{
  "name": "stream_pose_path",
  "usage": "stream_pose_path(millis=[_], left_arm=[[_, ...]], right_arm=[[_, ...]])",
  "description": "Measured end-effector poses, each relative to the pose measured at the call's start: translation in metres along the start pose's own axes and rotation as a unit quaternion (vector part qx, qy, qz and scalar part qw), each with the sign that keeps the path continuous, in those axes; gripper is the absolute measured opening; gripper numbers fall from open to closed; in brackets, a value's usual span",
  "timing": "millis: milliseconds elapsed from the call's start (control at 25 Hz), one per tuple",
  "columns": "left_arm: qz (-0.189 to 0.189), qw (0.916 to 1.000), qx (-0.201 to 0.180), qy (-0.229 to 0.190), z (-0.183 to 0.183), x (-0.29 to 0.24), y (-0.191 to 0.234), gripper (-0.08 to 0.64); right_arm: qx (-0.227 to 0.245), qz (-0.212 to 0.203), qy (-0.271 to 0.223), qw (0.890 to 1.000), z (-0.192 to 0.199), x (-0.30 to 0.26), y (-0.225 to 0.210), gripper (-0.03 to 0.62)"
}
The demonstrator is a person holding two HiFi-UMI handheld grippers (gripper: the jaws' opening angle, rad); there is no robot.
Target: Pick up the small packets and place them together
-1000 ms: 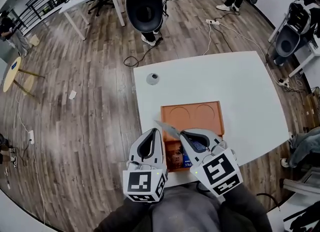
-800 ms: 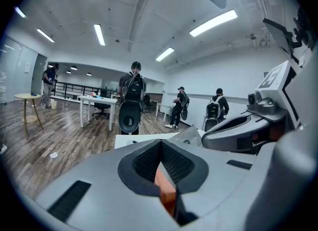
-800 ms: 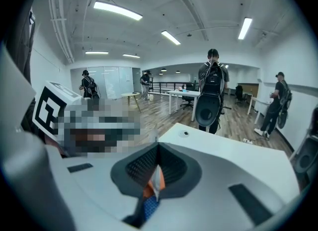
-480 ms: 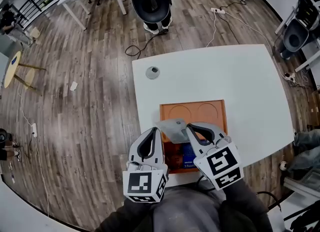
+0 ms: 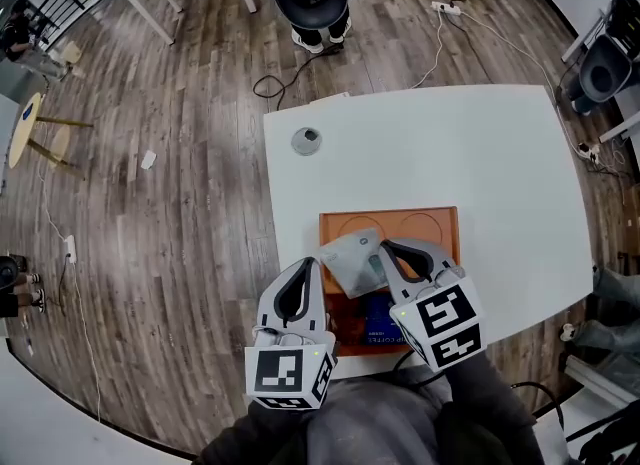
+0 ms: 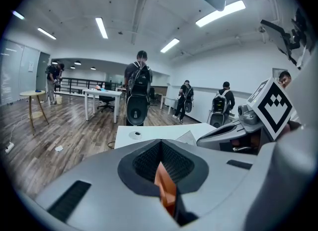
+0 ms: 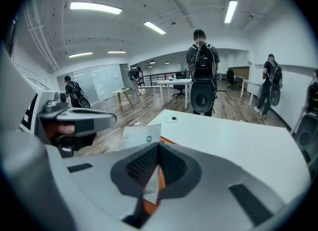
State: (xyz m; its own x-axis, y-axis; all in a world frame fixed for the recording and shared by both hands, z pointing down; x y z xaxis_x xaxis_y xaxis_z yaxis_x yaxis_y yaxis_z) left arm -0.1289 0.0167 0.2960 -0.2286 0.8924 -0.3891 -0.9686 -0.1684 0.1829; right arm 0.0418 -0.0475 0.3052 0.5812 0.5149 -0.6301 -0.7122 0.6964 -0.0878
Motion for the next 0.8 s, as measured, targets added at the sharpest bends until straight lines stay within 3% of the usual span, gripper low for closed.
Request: stream_pose_path(millis=[640, 720, 800], left_arm=[[-0.018, 0.9994, 0.022, 0.019, 0.000, -0.020, 0.019, -0.005], [-0.017, 0.9995, 0.022, 0.018, 0.002, -0.019, 0.020, -0.005], [-0.016, 0.9995, 0.022, 0.017, 0.003, -0.018, 0.020, -0.005]], right_arm=[[-0.012, 0.015, 0.045, 0.999, 0.003, -0.037, -0.021, 0.010], [-0.011, 0.018, 0.046, 0.999, 0.003, -0.039, -0.020, 0.099], [-0.011, 0.020, 0.043, 0.999, 0.005, -0.038, -0.019, 0.120]])
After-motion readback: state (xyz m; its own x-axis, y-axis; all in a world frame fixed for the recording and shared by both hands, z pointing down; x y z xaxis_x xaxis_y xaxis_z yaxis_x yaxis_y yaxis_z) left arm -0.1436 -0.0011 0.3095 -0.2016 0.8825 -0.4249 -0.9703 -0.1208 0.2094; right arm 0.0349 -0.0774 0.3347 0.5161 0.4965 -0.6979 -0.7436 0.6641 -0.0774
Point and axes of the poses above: the fingertips, and each gripper's own axes: x backward along the fingers, y to its left, z out of its underside, the point moved 9 cm from there along x, backward along the fingers, and after that the axes turned 2 degrees about z, right-handed, at the moved point
